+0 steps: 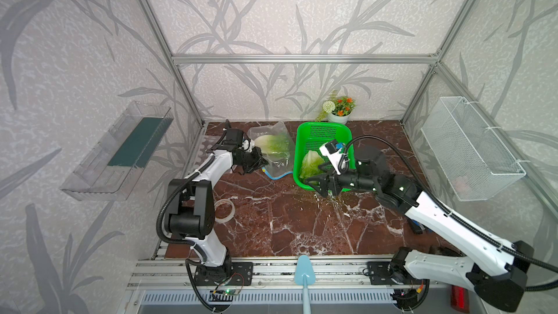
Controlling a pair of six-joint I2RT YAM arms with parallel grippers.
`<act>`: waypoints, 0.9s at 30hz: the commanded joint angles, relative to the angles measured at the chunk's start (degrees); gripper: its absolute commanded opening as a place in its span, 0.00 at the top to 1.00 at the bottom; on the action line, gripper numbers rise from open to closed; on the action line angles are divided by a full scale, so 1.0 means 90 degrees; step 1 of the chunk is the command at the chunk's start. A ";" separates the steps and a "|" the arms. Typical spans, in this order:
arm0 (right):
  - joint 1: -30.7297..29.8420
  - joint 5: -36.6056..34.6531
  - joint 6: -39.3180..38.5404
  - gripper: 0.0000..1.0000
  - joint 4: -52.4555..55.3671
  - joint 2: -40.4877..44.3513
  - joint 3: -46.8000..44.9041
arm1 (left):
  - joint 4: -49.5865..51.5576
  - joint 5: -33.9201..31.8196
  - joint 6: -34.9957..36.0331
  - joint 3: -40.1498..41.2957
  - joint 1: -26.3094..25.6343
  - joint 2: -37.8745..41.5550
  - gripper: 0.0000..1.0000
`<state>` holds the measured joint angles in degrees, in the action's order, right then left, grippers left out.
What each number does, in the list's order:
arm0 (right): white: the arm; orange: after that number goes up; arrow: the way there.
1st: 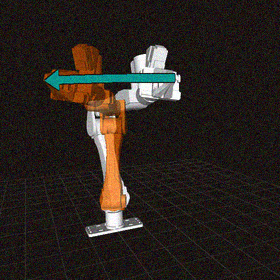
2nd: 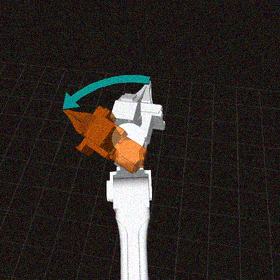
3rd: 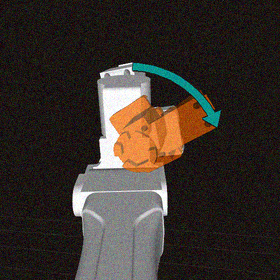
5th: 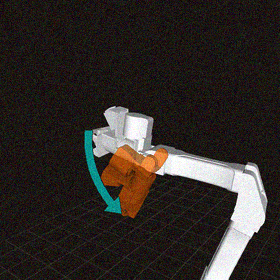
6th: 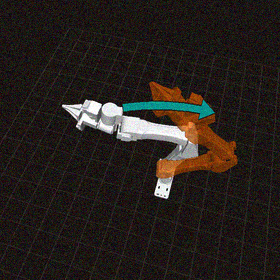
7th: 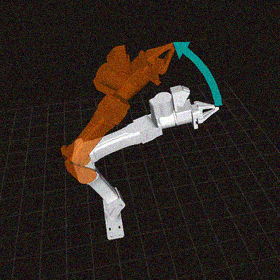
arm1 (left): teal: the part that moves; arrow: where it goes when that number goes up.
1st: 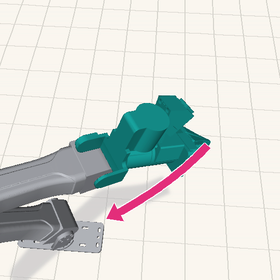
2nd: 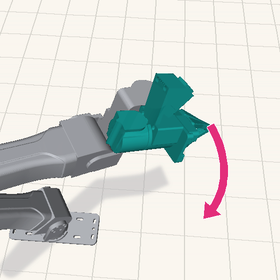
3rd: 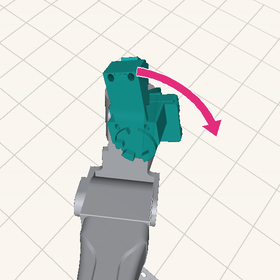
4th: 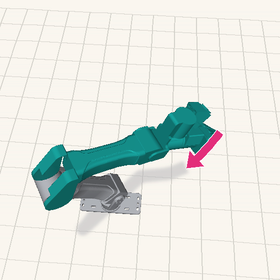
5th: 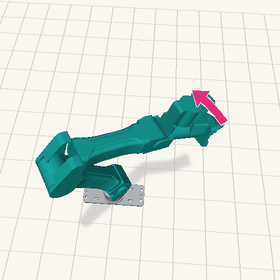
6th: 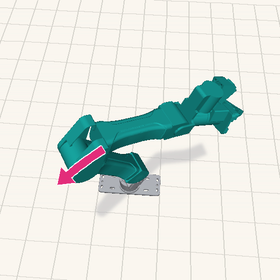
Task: Open the zip-top bag and take out the chinese cabbages
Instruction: Adjust the zipper food storage bag at the center of the board.
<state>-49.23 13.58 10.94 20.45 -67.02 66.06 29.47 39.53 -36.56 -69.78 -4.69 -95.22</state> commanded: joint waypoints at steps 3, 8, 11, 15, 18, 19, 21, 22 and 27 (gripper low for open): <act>-0.0976 -0.2042 -0.1258 0.23 -0.0224 -0.0666 -0.0158 | 0.0553 -0.0832 -0.1302 -0.0065 -0.0121 0.0929 1.00; -0.1258 -0.2575 -0.1802 0.19 -0.1740 -0.1323 -0.0649 | 0.0818 -0.1057 -0.1676 0.0049 -0.0133 0.1493 1.00; -0.1273 -0.2756 -0.2132 0.17 -0.2584 -0.1603 -0.0823 | 0.1015 -0.1023 -0.1699 0.0049 -0.0152 0.1707 1.00; -0.1308 -0.2974 -0.2620 0.16 -0.3294 -0.1993 -0.0791 | 0.1226 -0.0808 -0.1706 0.0011 -0.0172 0.1884 1.00; -0.1317 -0.3067 -0.2970 0.16 -0.3708 -0.2207 -0.0702 | 0.1395 -0.0694 -0.1668 -0.0034 -0.0207 0.2035 1.00; -0.1326 -0.3072 -0.3053 0.16 -0.3841 -0.2260 -0.0692 | 0.1443 -0.0672 -0.1657 -0.0049 -0.0207 0.2093 1.00; -0.1323 -0.2989 -0.3298 0.15 -0.3932 -0.2405 -0.0531 | 0.1548 -0.0661 -0.1642 -0.0059 -0.0210 0.2221 1.00; -0.1326 -0.2932 -0.3321 0.15 -0.3939 -0.2476 -0.0460 | 0.1594 -0.0648 -0.1647 -0.0063 -0.0207 0.2263 1.00; -0.1326 -0.2443 -0.3487 0.11 -0.4014 -0.2925 -0.0089 | 0.1728 -0.0481 -0.1632 -0.0107 -0.0216 0.2447 1.00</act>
<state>-60.84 -10.15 -18.17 -12.64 -91.61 62.65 43.00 33.34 -51.05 -69.80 -6.37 -75.00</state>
